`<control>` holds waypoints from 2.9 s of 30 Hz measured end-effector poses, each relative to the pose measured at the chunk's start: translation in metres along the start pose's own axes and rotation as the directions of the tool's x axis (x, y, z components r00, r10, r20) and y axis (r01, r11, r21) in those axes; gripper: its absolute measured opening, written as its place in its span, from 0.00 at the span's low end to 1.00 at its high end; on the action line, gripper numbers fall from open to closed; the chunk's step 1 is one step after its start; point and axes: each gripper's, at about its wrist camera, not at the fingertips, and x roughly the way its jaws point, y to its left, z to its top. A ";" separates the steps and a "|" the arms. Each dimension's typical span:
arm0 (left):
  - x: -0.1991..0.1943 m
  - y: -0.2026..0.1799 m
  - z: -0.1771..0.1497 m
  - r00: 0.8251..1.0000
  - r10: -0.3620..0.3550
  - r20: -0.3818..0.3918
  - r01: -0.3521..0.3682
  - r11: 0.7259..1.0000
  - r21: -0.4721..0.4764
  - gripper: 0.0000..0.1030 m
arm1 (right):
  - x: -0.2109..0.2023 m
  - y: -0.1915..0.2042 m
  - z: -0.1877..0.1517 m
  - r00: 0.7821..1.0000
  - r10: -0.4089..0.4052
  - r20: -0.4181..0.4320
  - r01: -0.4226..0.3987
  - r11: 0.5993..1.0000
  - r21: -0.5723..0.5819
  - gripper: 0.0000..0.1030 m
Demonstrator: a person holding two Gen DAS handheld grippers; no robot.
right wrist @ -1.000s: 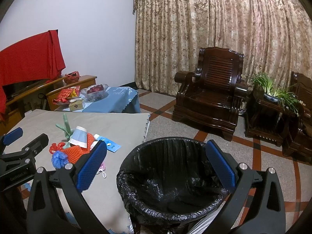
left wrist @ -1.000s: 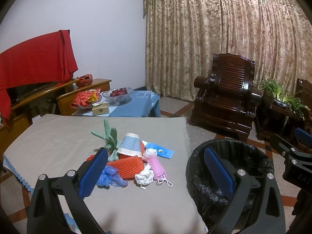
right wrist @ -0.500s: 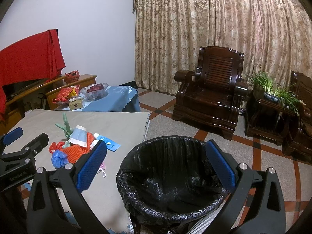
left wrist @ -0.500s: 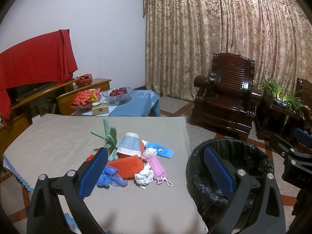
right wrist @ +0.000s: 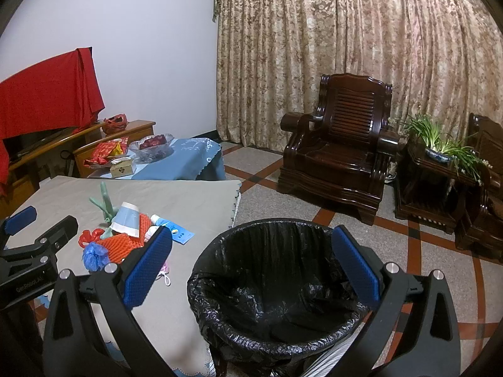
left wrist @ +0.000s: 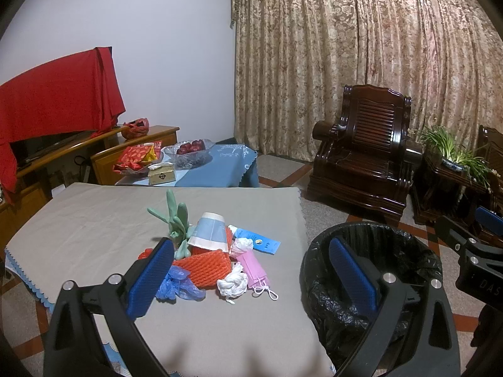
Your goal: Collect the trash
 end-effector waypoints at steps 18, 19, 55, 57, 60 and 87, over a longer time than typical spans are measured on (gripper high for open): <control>0.000 0.000 0.000 1.000 0.001 -0.002 -0.001 1.000 0.000 0.94 | 0.002 0.001 -0.001 1.000 0.000 -0.004 0.000 1.000 0.001 0.95; 0.000 0.000 0.000 1.000 0.000 -0.002 0.000 1.000 -0.001 0.94 | 0.001 0.000 0.000 1.000 0.000 -0.004 0.000 1.000 0.001 0.95; 0.044 0.106 -0.053 0.981 0.190 -0.048 -0.192 0.979 -0.060 0.94 | 0.081 0.091 -0.014 0.971 0.222 -0.094 -0.229 0.971 -0.075 0.95; 0.052 0.119 -0.060 0.978 0.198 -0.067 -0.202 0.977 -0.066 0.94 | 0.093 0.104 -0.017 0.965 0.237 -0.109 -0.247 0.965 -0.088 0.95; 0.067 0.133 -0.071 0.975 0.200 -0.101 -0.208 0.975 -0.076 0.94 | 0.113 0.124 -0.024 0.961 0.244 -0.132 -0.259 0.959 -0.117 0.95; 0.175 0.180 -0.129 0.951 0.131 -0.280 -0.164 0.982 -0.097 0.73 | 0.228 0.217 -0.110 0.834 0.364 -0.414 -0.479 0.850 -0.219 0.50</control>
